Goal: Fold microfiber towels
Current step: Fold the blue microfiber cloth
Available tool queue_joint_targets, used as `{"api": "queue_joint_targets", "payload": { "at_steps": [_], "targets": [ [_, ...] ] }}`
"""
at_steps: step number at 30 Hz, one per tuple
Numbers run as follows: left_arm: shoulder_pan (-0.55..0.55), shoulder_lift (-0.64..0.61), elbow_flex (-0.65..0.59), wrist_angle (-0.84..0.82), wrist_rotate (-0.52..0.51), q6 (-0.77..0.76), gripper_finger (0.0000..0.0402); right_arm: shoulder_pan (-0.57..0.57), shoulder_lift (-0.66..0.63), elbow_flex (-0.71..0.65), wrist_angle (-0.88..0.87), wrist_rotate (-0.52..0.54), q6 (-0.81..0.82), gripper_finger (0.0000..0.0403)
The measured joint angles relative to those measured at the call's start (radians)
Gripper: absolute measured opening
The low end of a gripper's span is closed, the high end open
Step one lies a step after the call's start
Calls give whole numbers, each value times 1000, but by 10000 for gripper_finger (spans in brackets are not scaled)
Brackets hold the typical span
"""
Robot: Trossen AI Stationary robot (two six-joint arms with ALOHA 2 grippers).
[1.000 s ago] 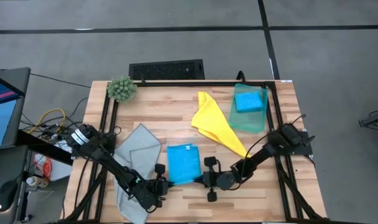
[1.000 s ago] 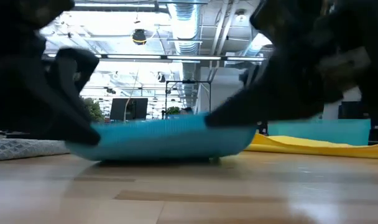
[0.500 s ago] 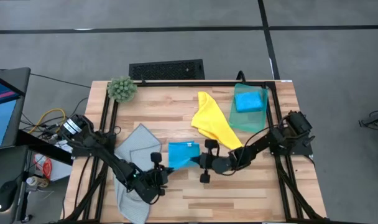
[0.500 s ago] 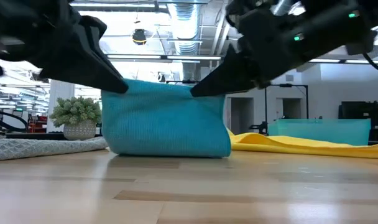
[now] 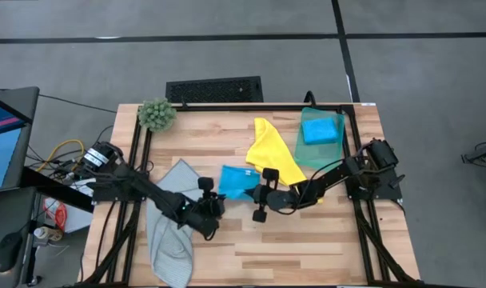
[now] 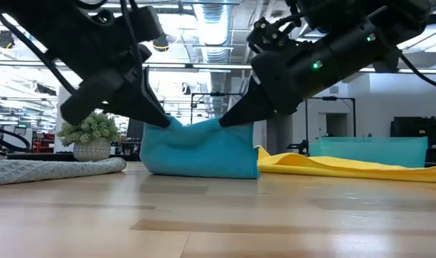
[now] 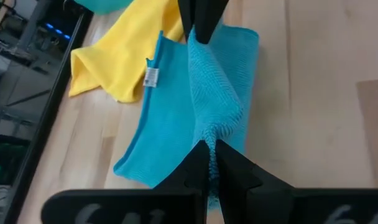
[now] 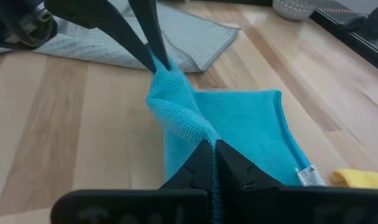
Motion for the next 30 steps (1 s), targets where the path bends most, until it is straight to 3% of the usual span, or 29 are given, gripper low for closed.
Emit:
{"api": "queue_joint_targets", "payload": {
  "at_steps": [9,14,21,26,30],
  "targets": [
    [-19,-7,0,5,129,-73,9,85,-5,1,-24,-1,58,18],
    [-90,-7,30,22,143,-179,9,177,-5,1,-49,0,195,17],
    [-177,-7,38,167,187,-241,9,310,-5,3,-2,4,357,16],
    [-200,-7,39,212,172,-248,9,355,-5,40,-24,62,365,16],
    [-186,-7,62,150,153,-242,9,324,-5,107,-105,76,298,15]
  ]
}}
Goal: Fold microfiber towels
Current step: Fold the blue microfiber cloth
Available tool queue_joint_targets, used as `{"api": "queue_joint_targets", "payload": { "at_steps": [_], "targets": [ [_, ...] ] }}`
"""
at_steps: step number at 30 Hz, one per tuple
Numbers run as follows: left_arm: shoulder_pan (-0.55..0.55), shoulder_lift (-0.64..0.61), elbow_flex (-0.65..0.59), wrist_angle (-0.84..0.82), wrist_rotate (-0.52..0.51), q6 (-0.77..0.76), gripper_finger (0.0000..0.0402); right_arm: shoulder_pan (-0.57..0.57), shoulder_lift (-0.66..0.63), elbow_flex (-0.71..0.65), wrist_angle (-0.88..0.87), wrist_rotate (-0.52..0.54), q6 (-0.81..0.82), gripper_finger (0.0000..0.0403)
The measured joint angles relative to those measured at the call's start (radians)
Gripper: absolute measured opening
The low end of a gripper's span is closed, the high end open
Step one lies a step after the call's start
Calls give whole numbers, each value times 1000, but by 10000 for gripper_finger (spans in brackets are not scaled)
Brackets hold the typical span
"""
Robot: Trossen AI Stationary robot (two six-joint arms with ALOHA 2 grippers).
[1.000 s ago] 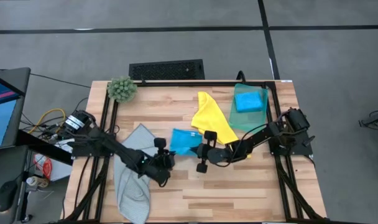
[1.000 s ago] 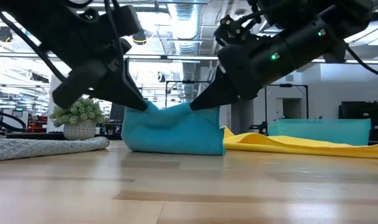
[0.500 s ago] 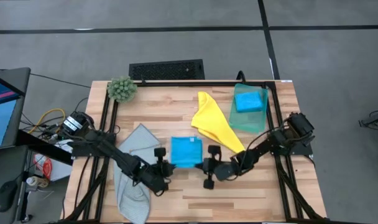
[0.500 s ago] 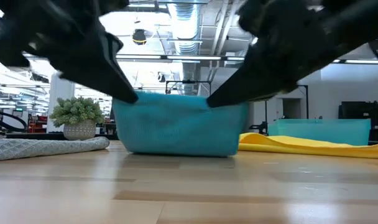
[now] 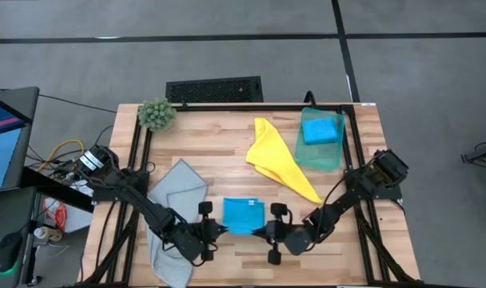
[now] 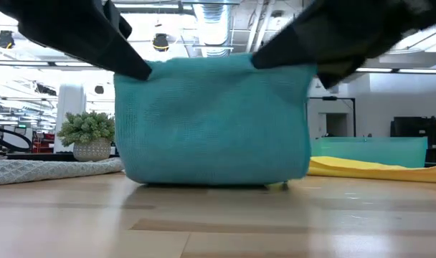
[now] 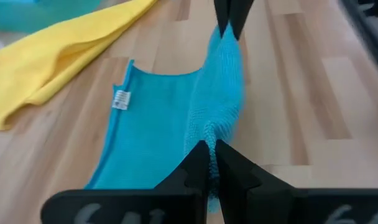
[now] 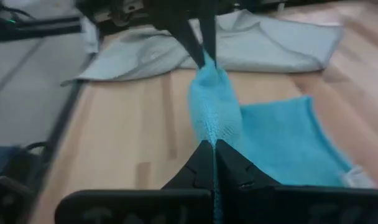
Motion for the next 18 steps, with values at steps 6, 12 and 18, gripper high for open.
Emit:
{"api": "queue_joint_targets", "payload": {
  "at_steps": [6,12,18],
  "targets": [
    [58,0,0,-93,-5,-7,9,-99,0,62,-219,3,59,19],
    [126,0,0,-141,1,22,9,-146,0,65,-296,2,99,15],
    [193,0,-25,-106,31,65,9,-158,0,65,-415,1,178,24]
  ]
}}
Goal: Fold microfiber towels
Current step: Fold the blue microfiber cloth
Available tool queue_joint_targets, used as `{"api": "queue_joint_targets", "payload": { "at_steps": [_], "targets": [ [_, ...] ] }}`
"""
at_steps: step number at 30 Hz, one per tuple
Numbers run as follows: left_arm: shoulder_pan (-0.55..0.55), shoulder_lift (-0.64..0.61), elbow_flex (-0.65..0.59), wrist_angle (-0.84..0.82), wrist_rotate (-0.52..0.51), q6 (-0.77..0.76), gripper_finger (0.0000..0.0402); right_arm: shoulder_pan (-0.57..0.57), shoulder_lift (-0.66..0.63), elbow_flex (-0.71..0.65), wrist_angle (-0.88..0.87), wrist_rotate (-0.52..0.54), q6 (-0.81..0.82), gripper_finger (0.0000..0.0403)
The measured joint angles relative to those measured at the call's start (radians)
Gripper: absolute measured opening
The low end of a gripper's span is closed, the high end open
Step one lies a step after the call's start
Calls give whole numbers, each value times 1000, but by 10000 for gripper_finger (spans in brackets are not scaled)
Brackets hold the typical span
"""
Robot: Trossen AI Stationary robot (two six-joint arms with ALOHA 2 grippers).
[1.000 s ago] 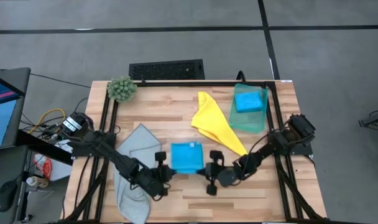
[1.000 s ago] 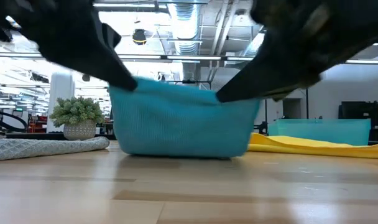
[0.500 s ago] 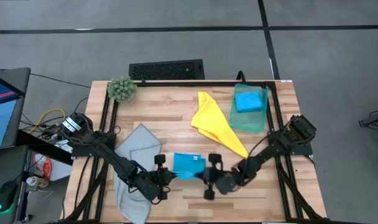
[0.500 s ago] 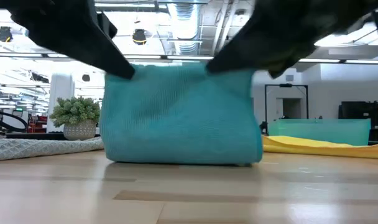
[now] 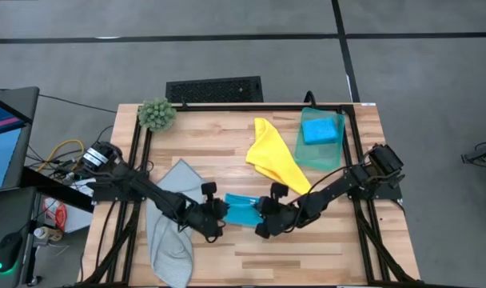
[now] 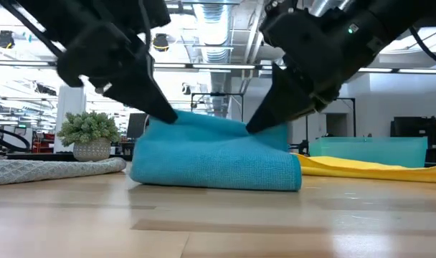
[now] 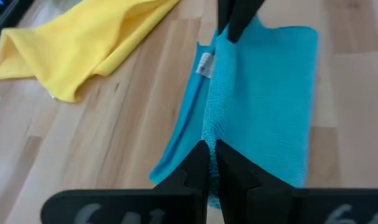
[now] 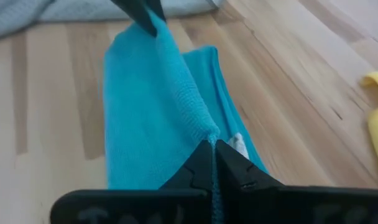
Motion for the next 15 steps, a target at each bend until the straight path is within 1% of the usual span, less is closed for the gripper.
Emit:
{"api": "queue_joint_targets", "payload": {
  "at_steps": [5,9,12,15],
  "targets": [
    [42,0,-27,69,70,31,9,1,0,0,-38,1,25,22],
    [65,0,-28,101,71,71,9,1,0,0,-62,1,34,27],
    [85,0,-28,103,50,61,9,-6,0,0,-68,1,48,36],
    [102,0,-28,100,71,61,10,-15,0,0,-76,1,67,44]
  ]
}}
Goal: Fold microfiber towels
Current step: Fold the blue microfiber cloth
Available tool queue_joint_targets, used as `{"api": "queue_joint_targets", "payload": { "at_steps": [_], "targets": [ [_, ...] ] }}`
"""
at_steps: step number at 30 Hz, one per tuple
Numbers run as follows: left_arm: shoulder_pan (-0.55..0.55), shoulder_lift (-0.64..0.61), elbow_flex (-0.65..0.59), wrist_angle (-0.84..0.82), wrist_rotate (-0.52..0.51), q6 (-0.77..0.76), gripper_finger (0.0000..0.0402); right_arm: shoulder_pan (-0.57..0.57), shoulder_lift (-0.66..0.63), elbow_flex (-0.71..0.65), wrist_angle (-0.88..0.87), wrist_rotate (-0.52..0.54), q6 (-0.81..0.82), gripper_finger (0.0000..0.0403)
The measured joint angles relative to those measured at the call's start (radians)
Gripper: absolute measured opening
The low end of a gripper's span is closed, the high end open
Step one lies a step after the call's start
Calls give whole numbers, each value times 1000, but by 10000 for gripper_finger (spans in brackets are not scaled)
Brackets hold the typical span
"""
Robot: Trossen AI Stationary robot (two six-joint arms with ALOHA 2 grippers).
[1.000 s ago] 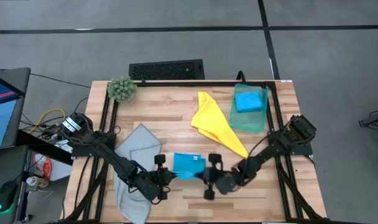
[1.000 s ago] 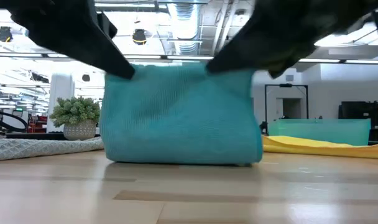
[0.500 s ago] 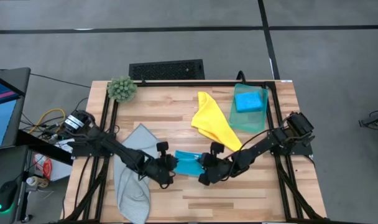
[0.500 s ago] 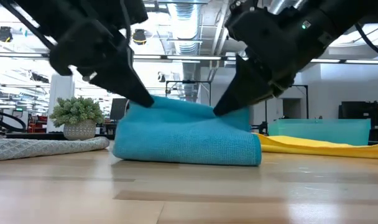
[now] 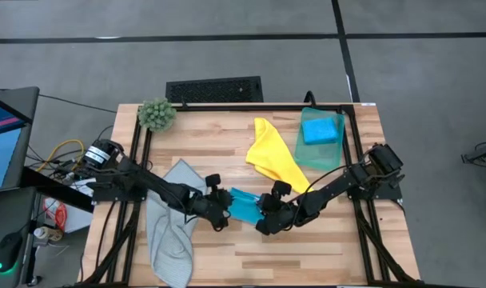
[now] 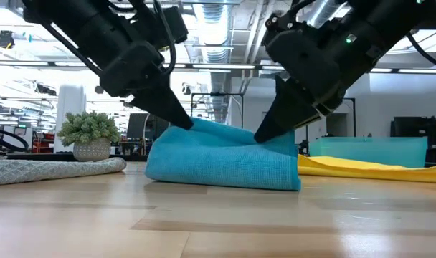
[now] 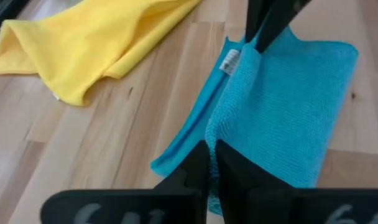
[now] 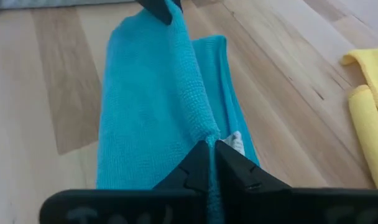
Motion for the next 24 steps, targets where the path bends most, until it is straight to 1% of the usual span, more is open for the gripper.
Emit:
{"api": "queue_joint_targets", "payload": {
  "at_steps": [3,11,15,19,24],
  "targets": [
    [11,8,-1,0,12,16,25,-7,0,0,-2,-2,3,50],
    [27,8,-1,6,2,69,102,-14,0,-1,-51,-3,71,55],
    [22,3,-1,6,8,75,133,-17,0,-1,-66,-2,80,62],
    [0,-21,-1,10,10,71,148,-19,0,-1,-74,1,88,73],
    [-39,-45,-1,35,-15,95,151,-24,0,-1,-96,4,101,88]
  ]
}}
